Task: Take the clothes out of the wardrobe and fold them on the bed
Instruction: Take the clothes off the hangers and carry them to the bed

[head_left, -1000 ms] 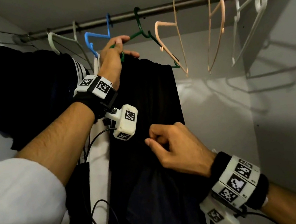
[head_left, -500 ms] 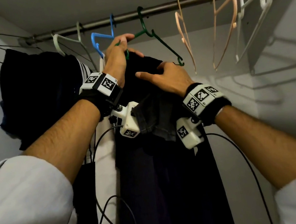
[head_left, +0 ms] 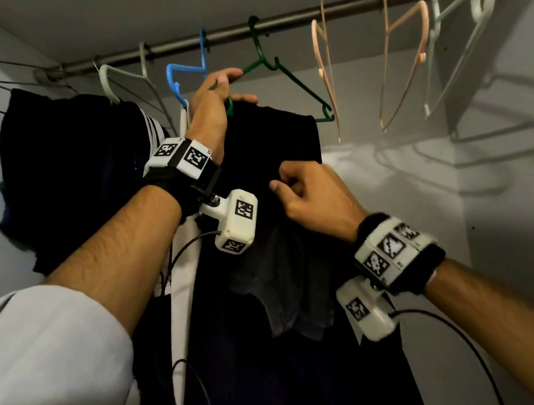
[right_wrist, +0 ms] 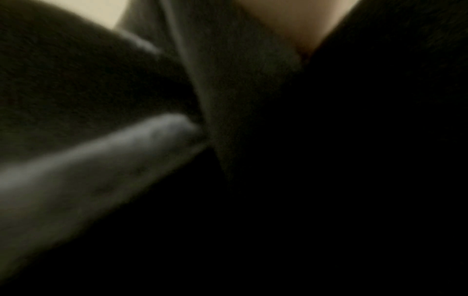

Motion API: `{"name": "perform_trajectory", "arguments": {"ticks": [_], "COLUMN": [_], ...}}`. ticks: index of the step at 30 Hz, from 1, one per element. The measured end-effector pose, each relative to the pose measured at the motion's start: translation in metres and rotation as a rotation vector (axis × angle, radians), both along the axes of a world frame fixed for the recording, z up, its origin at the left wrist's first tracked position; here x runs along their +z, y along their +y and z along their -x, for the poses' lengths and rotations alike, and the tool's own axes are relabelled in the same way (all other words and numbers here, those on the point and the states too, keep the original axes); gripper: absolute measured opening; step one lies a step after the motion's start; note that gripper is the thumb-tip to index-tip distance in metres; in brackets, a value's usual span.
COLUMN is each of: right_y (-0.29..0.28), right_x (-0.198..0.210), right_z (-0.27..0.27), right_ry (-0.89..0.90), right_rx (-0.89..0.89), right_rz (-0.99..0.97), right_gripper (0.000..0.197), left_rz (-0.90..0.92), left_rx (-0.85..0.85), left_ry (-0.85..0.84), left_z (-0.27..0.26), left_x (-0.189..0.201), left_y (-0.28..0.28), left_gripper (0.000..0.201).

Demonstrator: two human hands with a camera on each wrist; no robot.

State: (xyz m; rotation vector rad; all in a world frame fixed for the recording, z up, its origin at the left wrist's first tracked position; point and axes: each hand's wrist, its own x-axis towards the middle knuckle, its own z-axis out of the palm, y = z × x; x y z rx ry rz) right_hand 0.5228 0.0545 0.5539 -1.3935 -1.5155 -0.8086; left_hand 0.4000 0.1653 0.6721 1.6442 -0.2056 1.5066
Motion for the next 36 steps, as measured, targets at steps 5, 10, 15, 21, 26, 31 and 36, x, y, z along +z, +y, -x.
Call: {"name": "perform_trajectory", "arguments": {"ticks": [5,10,15,21,26,31,36], "right_y": [-0.017,-0.028,-0.031,-0.031,-0.002,0.026,0.027], "right_x": [-0.038,-0.073,-0.069,-0.004,0.032,0.032,0.021], "right_z": [0.013,0.025,0.019,0.002,-0.002,0.003,-0.004], "right_ry": [-0.034,-0.124,0.038,0.317,0.44,0.41,0.242], "right_rx": [0.055,0.05,0.079,-0.009,0.053,0.147,-0.016], "right_rz": [-0.014,0.112,0.096,-0.09,0.083,0.092,-0.01], "right_gripper": [0.034,0.035,0.033,0.076,0.117,0.079,0.03], "left_rz": [0.002,0.025,-0.019,0.023,-0.004,-0.027,-0.015], "left_rx": [-0.012,-0.03,0.045,-0.024,-0.007,0.023,0.018], "left_ry": [-0.008,-0.037,-0.024,-0.054,-0.047,-0.039,-0.019], "left_z": [-0.005,-0.004,-0.007,-0.01,-0.013,-0.013,-0.006], "left_x": [-0.004,-0.003,-0.001,0.001,-0.002,-0.003,-0.004], "left_y": [-0.002,0.0,0.003,0.003,0.002,0.0,0.003], "left_gripper": [0.034,0.034,0.034,0.033,0.034,0.031,0.035]}}
